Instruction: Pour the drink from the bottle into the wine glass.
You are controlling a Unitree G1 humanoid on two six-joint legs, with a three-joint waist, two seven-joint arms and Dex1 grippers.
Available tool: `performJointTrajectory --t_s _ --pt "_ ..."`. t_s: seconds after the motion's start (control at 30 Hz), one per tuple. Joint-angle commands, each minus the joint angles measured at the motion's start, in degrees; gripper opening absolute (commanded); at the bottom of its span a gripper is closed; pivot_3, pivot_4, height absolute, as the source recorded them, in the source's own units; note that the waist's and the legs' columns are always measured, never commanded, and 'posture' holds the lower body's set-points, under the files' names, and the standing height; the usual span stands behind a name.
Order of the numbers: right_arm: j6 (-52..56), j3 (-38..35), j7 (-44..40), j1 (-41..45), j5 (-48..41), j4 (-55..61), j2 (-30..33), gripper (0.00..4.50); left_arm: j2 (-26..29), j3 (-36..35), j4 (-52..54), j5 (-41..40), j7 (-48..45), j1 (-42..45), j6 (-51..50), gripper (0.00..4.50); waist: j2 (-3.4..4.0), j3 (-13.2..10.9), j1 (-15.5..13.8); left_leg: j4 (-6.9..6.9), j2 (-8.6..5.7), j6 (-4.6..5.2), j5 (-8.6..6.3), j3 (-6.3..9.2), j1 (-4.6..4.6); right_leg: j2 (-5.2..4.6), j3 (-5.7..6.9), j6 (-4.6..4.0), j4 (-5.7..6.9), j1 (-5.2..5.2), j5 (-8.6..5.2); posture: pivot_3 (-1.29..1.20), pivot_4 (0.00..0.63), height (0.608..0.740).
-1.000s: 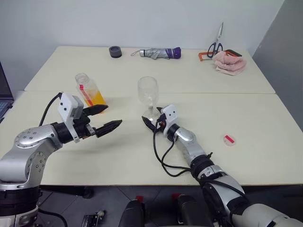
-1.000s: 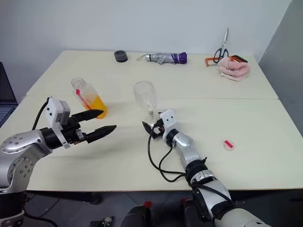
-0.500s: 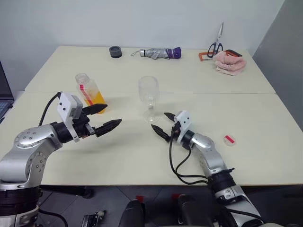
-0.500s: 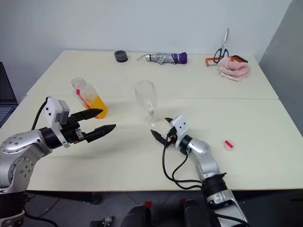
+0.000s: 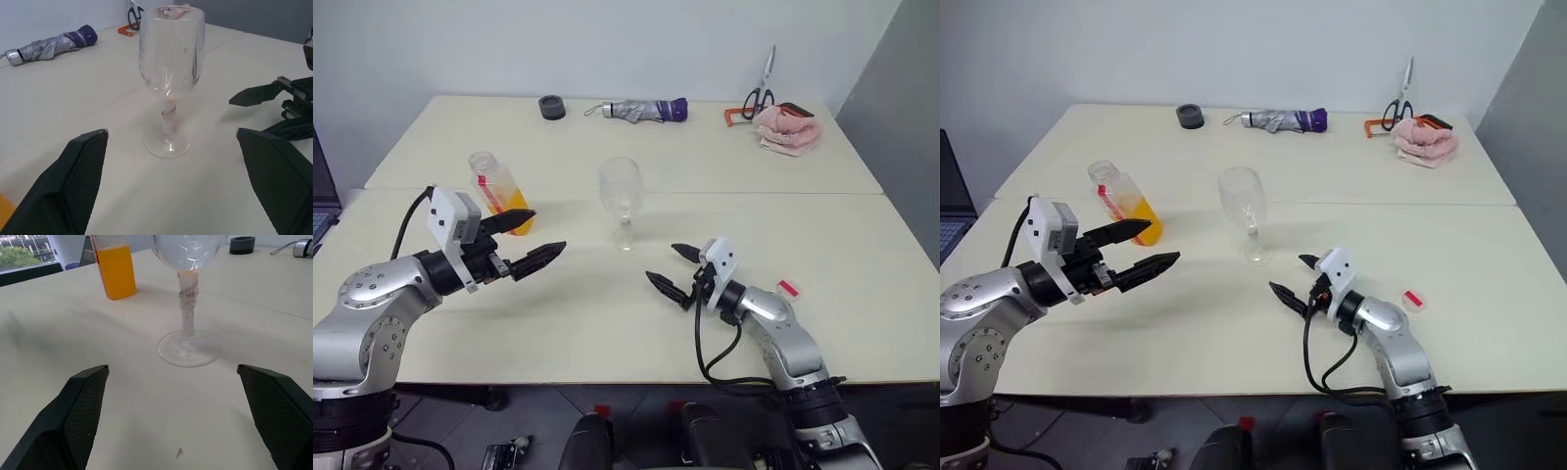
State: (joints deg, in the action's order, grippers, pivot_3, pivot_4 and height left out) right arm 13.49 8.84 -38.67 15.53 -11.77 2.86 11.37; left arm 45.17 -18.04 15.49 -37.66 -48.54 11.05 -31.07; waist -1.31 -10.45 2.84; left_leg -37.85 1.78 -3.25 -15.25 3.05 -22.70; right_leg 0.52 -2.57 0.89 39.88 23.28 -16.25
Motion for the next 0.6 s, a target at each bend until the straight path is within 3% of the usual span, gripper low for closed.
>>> performJointTrajectory --t_s 0.03,0.27,0.6 --pt "0.5 -0.3 -0.1 -0.4 -1.3 4.1 0.8 4.48 0.1 -2.2 2.4 -1.6 1.0 1.1 -0.3 4.5 0.0 0.0 0.0 0.0 0.0 0.0 0.0 0.0 0.0 0.0 0.0 0.0 0.0 0.0 0.0 0.0 0.15 0.74" --pt "4.2 -1.0 -2.6 -2.0 -3.7 10.9 6.1 4.48 -1.0 -2.2 3.0 0.0 3.4 -2.2 0.0 4.5 0.0 0.0 0.0 0.0 -0.01 0.0 0.0 -0.03 -0.01 -0.01 -0.03 0.04 -0.03 0.0 -0.02 0.0 0.15 0.74" --pt "14.0 -2.1 -6.7 -0.8 -12.2 24.1 14.5 4.48 -9.4 -2.5 -4.8 11.8 16.7 -7.7 8.8 4.5 0.02 0.0 -0.4 -0.02 -0.02 0.0 0.0 0.03 -0.03 -0.03 0.01 0.05 -0.03 -0.02 -0.03 0.0 0.15 0.74"
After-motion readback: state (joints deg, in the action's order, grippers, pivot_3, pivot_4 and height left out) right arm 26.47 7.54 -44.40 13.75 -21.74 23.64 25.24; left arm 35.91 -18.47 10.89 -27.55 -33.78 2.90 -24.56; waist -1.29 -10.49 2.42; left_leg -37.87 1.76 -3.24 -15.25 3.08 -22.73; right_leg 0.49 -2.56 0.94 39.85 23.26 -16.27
